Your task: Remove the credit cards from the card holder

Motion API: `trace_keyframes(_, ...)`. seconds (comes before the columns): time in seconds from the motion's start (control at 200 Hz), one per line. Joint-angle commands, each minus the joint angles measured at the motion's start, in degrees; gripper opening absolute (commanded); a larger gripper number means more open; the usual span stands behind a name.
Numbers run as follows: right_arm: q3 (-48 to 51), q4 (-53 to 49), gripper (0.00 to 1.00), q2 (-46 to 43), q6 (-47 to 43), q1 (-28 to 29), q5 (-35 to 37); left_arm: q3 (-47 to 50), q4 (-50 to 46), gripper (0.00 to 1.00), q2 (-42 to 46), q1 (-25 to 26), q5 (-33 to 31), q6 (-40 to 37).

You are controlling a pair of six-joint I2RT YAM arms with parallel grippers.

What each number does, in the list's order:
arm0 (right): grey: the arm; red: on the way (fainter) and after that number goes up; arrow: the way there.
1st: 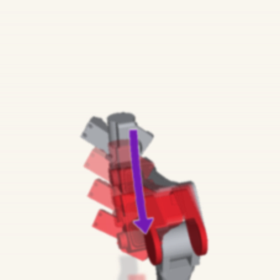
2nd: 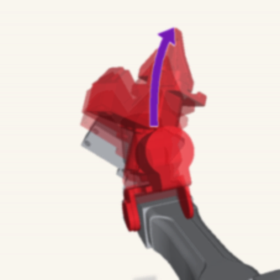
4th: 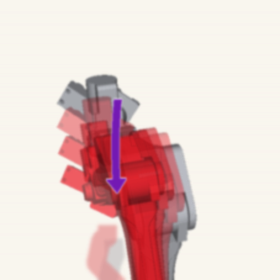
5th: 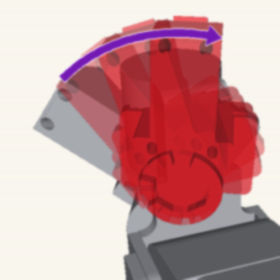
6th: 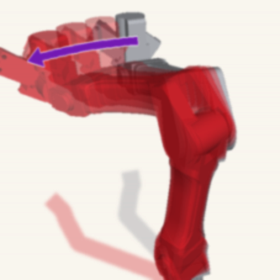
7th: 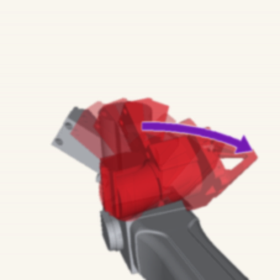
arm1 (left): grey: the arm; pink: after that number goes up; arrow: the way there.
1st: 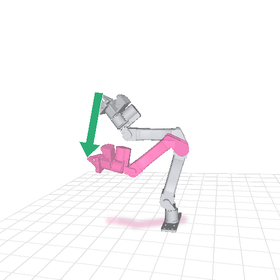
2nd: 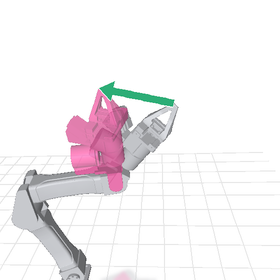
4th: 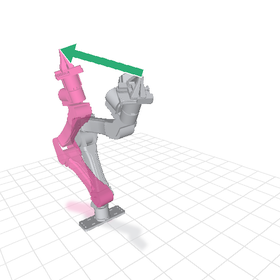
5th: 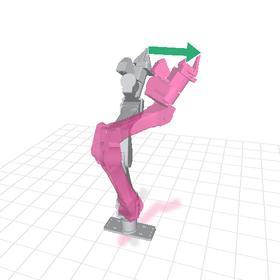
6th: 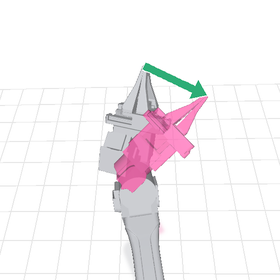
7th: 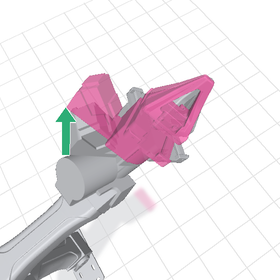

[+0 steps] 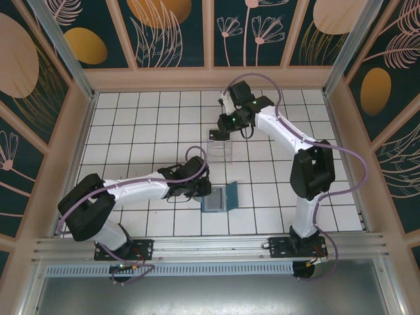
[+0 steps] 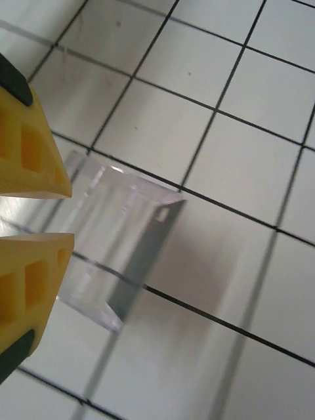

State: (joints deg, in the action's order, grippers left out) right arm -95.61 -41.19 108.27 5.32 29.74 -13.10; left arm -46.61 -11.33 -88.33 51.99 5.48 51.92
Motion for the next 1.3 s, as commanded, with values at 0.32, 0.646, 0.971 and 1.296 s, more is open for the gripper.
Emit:
trace_keyframes(0.32,18.36,3.51,0.24,-13.09,23.14,10.54,-2.56,2.57,1.25,0.15,6.05,-4.68,0.15,0.21)
trace_keyframes(0.646,23.72,-0.01,0.26,-13.30,29.82,20.45,3.51,7.51,0.42,0.16,9.23,-9.32,0.07,-0.21)
trace_keyframes(0.971,24.99,2.35,0.28,-8.44,33.90,27.21,3.80,10.83,-0.01,0.17,13.41,-13.37,0.63,-1.38)
trace_keyframes(1.296,30.29,13.49,0.43,-6.40,34.99,27.09,-3.96,11.79,-0.53,0.17,14.95,-13.36,0.55,-1.31)
